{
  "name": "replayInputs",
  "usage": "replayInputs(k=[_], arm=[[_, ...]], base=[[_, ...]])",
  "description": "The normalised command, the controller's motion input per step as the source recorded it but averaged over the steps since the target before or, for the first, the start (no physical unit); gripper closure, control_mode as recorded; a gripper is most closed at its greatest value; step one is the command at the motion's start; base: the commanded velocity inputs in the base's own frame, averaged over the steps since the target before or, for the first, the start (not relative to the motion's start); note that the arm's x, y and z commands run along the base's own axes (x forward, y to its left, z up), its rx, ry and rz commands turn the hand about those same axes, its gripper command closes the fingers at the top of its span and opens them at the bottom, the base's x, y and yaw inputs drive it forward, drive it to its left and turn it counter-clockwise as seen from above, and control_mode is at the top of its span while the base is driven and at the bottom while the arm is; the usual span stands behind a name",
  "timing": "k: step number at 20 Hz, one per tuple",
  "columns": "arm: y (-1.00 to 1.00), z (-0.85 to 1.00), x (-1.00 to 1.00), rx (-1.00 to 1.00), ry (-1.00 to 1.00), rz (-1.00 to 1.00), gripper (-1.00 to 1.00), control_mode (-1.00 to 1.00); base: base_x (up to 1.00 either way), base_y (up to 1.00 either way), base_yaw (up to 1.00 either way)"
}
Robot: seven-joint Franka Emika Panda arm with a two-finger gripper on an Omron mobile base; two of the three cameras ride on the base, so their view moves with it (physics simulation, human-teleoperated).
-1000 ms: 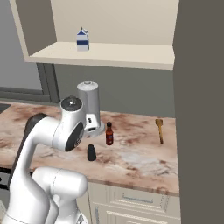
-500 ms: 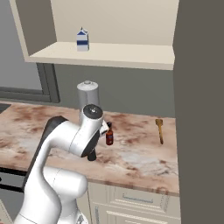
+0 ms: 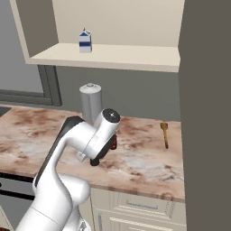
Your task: Pick the condiment bottle and shaker from the counter and place them in the cabinet.
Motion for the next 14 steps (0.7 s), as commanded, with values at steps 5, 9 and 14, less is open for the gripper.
replayInputs(k=[5, 9, 14], arm=[[-0.08, -0.19, 0.11, 0.0, -0.02, 0.26, -1.0, -1.0], [-0.04, -0.18, 0.19, 0.0, -0.03, 0.23, -1.0, -1.0], [0.0, -0.16, 0.16, 0.0, -0.01, 0.14, -1.0, -1.0]], base=[[0.0, 0.0, 0.0], [0.0, 0.0, 0.0], [0.0, 0.0, 0.0]])
